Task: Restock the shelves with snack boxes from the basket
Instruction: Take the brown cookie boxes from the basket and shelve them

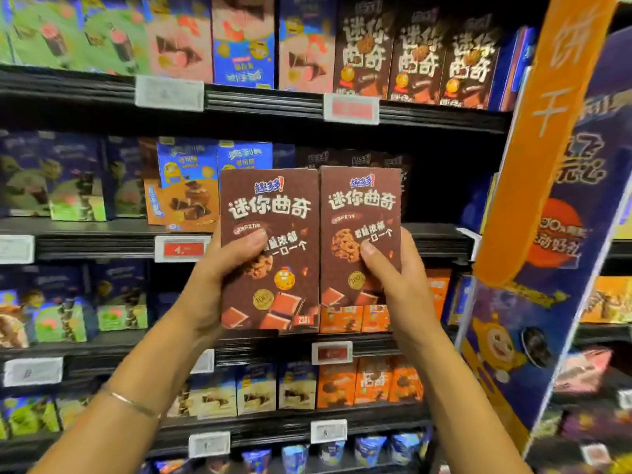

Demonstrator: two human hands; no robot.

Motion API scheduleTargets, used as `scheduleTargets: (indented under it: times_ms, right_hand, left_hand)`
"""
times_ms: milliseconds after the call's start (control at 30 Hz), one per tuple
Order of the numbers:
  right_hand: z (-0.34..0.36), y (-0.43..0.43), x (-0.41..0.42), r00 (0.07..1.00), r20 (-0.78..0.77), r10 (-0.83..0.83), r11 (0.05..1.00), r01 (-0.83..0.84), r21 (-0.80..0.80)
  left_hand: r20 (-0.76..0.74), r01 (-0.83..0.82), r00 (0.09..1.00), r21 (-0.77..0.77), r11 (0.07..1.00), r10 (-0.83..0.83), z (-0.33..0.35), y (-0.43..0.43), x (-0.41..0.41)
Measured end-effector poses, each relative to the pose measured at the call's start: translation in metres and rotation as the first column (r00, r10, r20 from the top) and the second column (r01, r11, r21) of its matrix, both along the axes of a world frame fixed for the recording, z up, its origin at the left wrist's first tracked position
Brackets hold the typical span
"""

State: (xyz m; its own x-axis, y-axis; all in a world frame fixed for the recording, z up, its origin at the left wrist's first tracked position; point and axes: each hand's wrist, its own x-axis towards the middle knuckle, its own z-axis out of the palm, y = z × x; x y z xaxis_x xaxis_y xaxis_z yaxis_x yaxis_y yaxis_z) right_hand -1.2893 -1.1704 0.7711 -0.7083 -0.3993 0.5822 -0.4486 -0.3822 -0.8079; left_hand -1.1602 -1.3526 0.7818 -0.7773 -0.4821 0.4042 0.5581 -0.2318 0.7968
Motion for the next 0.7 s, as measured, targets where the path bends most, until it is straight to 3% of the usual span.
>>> scheduleTargets:
  times_ms: [367, 500, 700]
  right_hand:
    - [0.027, -0.007, -0.058, 0.994, 0.018, 0.108, 0.991, -0.109, 0.079]
    - [0.034, -0.005, -0.095, 0.999, 0.05, 0.023, 0.999, -0.025, 0.045]
    - [0.046, -0.009, -0.181, 0.95, 0.07, -0.303, 0.952, 0.299, 0.066]
  left_hand:
    - [0.014, -0.106, 0.994, -0.028, 0.994, 0.107, 0.019, -0.008, -0.019]
    - [-0.011, -0.137, 0.991, -0.026, 0.99, 0.136, 0.023, -0.007, -0.02]
    - [-0.033, -0.159, 0.987, -0.028, 0.987, 0.158, 0.024, -0.006, -0.02]
